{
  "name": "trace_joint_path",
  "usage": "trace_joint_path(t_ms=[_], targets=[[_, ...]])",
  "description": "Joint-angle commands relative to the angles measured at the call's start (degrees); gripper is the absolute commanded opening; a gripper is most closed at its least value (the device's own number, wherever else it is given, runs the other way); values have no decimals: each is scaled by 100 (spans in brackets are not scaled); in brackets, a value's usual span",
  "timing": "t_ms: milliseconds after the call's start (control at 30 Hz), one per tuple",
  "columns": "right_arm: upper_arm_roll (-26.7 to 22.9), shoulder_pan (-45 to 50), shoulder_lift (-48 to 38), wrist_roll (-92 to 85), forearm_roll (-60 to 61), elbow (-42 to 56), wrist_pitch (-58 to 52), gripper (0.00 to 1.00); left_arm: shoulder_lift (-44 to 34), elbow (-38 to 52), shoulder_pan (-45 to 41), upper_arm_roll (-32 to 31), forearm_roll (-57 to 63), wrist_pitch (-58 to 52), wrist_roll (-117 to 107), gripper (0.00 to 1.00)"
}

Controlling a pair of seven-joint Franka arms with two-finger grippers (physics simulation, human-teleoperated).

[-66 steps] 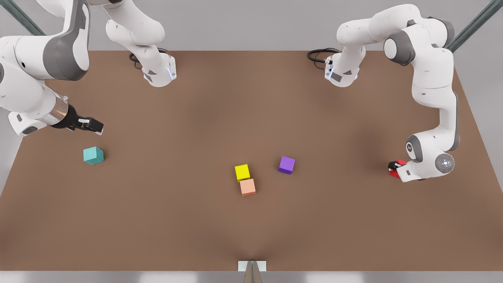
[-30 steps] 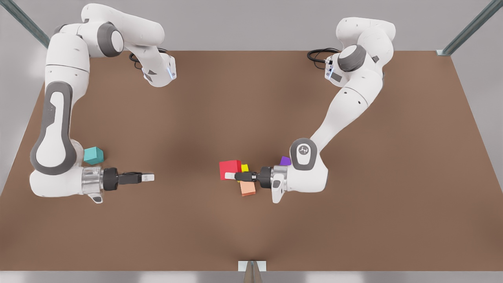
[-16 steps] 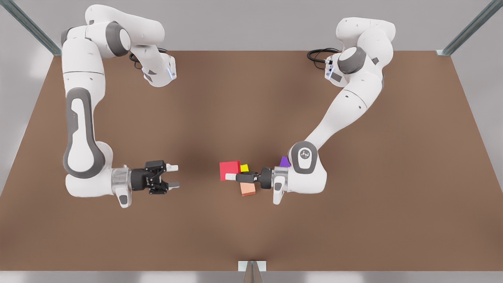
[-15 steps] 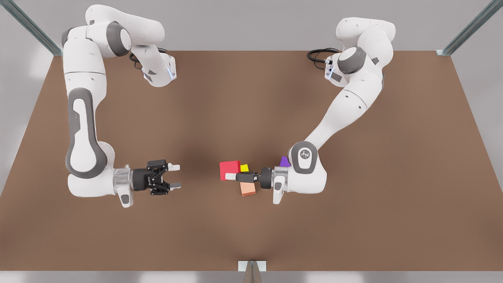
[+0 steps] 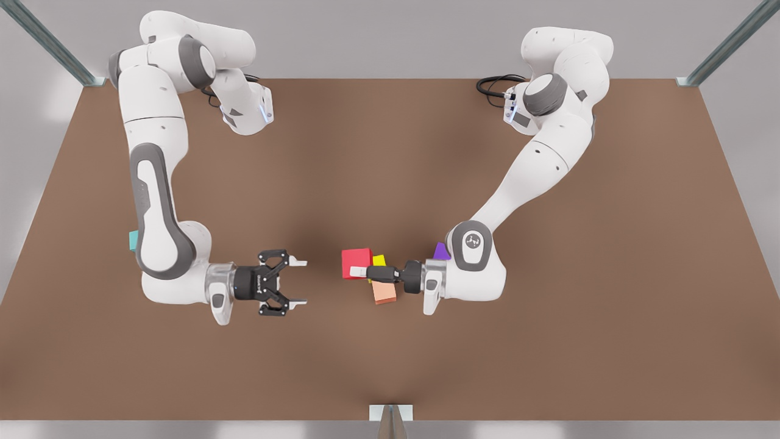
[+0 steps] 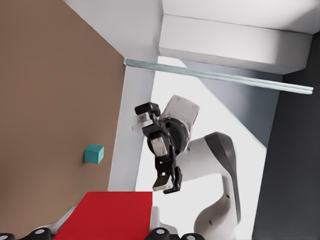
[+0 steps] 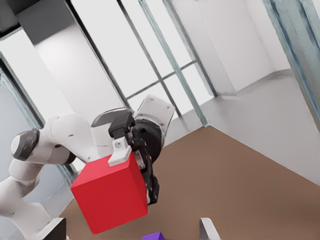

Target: Pick up red wooden cube and pass to hand red wooden cube and place in blue wooden cube

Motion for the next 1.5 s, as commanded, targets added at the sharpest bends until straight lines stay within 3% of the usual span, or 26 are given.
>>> trace_joint_path(t_ms=[0,300,633,1467], targets=[[1,123,-3,-2627,450,-48,236,100,-2,2,-2,-5,-63,14,865,69],[10,378,-11,-2566,696,-163,263,100,50,2,-28,-5,-37,49,1155,69],[54,396,-512,-2645,723,-953,245,100,59,2,-37,4,-37,66,1155,69],[54,598,-407,-2733,837,-1006,289,100,270,327,-617,4,-54,814,1208,69]])
